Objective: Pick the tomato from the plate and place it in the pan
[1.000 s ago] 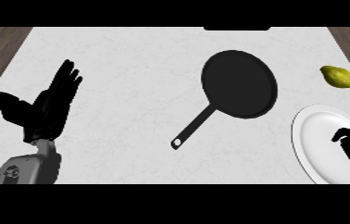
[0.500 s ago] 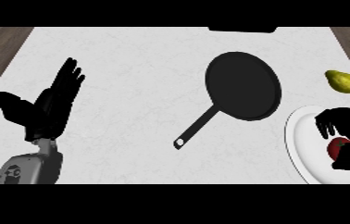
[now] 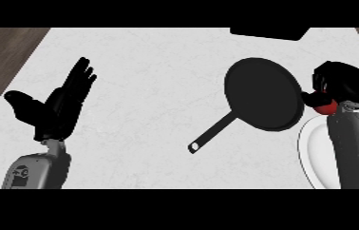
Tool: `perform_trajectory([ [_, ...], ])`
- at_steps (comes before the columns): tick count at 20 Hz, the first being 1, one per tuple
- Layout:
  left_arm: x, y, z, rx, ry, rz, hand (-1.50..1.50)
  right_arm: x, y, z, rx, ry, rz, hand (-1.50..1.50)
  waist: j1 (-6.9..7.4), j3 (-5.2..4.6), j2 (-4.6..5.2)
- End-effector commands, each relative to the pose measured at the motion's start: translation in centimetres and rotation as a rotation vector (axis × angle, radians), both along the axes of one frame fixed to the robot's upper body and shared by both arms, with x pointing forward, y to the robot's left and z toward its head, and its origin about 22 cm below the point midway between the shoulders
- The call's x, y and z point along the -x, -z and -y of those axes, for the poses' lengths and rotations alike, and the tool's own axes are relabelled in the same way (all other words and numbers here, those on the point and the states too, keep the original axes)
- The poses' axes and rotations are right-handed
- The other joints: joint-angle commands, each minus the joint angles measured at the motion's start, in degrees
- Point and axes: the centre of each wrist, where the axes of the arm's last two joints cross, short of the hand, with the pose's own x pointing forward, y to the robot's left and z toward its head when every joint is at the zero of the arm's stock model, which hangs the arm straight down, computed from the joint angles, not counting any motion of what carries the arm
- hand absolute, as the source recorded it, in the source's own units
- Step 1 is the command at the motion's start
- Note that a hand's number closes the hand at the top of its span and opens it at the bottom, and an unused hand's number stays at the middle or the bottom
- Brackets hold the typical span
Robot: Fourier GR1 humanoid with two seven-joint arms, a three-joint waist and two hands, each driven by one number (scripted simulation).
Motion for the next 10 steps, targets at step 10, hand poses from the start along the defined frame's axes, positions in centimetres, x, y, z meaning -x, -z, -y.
perform_trajectory([
  [10,-1.5,-1.1,2.6,-0.003,0.07,0.016,0.0,-5.6,-13.0,-20.8,0.152,0.576,0.355,1.5,2.26,0.81,1.21],
])
